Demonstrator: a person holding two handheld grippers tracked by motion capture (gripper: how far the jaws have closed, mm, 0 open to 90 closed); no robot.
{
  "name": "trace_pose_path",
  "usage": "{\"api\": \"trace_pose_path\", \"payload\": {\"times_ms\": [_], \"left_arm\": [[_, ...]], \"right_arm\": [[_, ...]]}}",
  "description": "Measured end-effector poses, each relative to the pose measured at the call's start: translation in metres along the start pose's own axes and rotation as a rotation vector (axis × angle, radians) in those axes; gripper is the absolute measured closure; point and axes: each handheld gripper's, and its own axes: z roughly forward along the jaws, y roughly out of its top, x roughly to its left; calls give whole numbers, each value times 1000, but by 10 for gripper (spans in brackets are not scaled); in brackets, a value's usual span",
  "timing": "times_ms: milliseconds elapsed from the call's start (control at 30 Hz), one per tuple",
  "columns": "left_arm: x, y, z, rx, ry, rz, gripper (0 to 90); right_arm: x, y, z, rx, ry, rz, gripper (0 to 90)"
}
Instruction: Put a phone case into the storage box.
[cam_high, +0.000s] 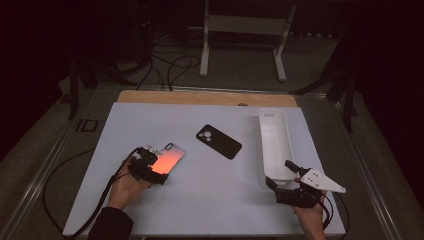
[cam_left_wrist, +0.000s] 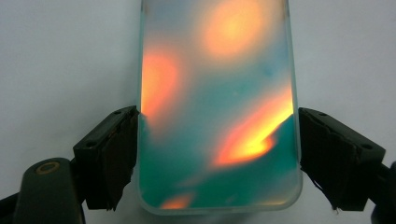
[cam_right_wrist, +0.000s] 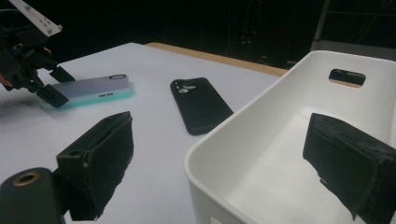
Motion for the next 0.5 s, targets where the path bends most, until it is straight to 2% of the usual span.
{"api": "trace_pose_path", "payload": {"times_ms": [33, 333, 367, 500], "left_arm": [[0, 0, 0, 0, 0, 0, 169], [-12, 11, -27, -123, -15, 26, 169], [-14, 13, -31, -145, -14, 34, 169], [-22, 20, -41, -185, -12, 68, 168]], "right_arm": [[0, 0, 0, 0, 0, 0, 86], [-2, 9, 5, 8, 29, 2, 85], [-2, 11, 5, 8, 32, 1, 85], [-4, 17, 9, 10, 46, -4, 85]]}}
